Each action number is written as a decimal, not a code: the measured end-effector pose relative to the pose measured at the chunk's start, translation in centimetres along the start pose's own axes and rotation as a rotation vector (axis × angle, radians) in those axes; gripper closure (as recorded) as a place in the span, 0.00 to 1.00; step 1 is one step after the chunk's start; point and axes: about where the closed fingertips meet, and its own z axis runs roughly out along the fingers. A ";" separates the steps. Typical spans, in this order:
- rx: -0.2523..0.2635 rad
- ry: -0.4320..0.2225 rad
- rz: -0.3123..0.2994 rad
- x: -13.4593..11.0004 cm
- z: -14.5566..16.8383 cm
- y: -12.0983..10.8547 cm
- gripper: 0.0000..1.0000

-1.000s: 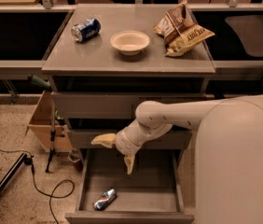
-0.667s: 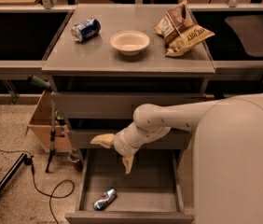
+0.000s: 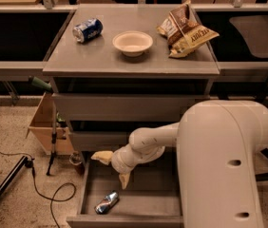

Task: Pick redbull can from bottom drawer and place on counter

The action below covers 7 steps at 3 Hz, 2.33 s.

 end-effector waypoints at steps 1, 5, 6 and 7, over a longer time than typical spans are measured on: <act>-0.023 -0.038 0.052 -1.6 6.7 -3.1 0.00; 0.060 -0.043 0.209 -5.6 16.8 -5.8 0.00; 0.095 -0.030 0.296 -7.1 19.9 -7.6 0.00; 0.118 -0.045 0.412 -8.1 21.9 -10.6 0.00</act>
Offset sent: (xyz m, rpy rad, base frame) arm -0.0005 0.0456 -0.1631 -0.0875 0.0503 -0.1719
